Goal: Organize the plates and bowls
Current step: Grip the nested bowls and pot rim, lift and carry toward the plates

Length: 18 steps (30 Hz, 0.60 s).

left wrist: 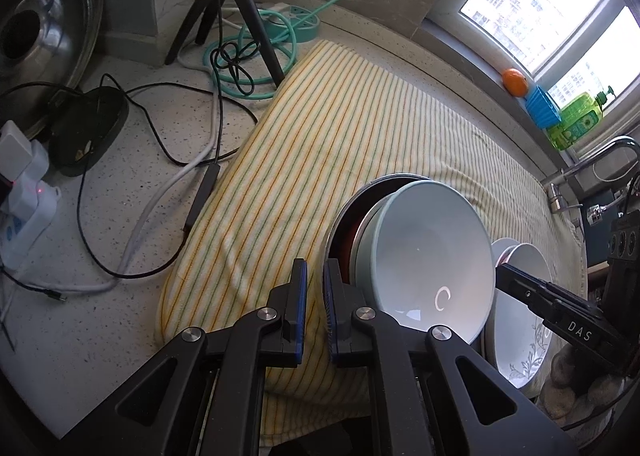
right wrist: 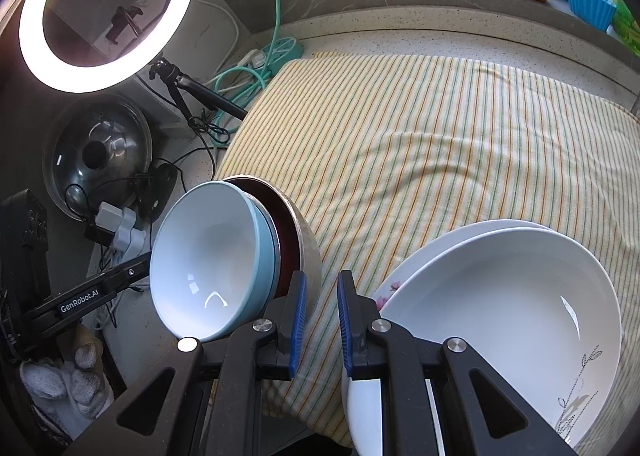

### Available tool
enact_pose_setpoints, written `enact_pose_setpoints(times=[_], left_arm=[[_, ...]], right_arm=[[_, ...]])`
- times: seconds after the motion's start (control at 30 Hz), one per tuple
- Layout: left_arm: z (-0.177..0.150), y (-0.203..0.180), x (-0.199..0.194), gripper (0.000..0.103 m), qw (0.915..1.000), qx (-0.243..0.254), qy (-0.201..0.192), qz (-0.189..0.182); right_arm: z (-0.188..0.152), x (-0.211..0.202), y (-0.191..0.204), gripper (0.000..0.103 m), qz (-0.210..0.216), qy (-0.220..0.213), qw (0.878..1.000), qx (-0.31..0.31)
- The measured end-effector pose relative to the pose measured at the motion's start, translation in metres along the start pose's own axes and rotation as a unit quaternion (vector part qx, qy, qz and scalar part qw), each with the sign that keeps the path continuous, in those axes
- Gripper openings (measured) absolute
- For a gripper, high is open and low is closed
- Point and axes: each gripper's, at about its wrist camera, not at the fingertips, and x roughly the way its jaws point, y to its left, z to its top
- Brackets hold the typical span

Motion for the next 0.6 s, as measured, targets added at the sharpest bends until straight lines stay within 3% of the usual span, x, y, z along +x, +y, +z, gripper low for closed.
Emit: enact_pose_setpoints(times=[0.6], left_arm=[[0.002,-0.003,0.013,0.007,0.9999,0.006,0.014,-0.002]], right_arm=[[0.004,0.017,0.012,0.017,-0.001,0.028,0.999,-0.027]])
